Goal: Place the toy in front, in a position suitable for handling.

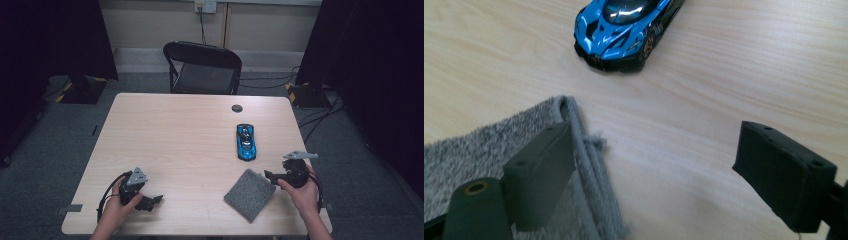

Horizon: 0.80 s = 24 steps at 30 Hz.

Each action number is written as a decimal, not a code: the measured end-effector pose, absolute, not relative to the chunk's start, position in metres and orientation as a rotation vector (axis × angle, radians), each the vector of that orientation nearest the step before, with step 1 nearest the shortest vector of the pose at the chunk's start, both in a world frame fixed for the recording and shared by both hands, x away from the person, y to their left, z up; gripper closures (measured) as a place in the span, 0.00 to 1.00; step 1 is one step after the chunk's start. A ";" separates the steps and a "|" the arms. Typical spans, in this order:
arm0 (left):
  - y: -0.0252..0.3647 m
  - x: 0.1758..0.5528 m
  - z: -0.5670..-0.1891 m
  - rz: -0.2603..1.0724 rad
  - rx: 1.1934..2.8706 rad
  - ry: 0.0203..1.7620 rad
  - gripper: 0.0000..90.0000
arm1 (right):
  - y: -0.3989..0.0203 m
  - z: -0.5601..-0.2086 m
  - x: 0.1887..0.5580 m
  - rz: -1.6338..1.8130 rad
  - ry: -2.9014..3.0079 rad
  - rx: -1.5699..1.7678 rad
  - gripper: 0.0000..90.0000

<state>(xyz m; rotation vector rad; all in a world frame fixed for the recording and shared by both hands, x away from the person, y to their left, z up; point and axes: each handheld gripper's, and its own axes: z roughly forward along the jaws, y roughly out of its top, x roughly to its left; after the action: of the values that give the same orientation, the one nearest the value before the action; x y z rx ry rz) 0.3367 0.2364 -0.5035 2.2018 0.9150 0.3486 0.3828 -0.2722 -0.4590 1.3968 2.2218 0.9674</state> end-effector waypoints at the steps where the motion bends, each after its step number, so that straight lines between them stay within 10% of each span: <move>1: 0.236 0.337 -0.503 0.349 2.202 0.915 0.00 | -0.271 -0.459 0.385 0.970 2.217 1.398 0.18; 24: 0.236 0.336 -0.503 0.351 2.202 0.922 0.00 | -0.236 -0.460 0.430 0.931 2.225 1.405 0.18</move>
<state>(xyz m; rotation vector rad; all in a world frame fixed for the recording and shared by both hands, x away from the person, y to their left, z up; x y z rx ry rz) 0.3364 0.2360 -0.5033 2.2016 0.9221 0.3510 0.4296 -0.2362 -0.4600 1.4046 2.2248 0.9306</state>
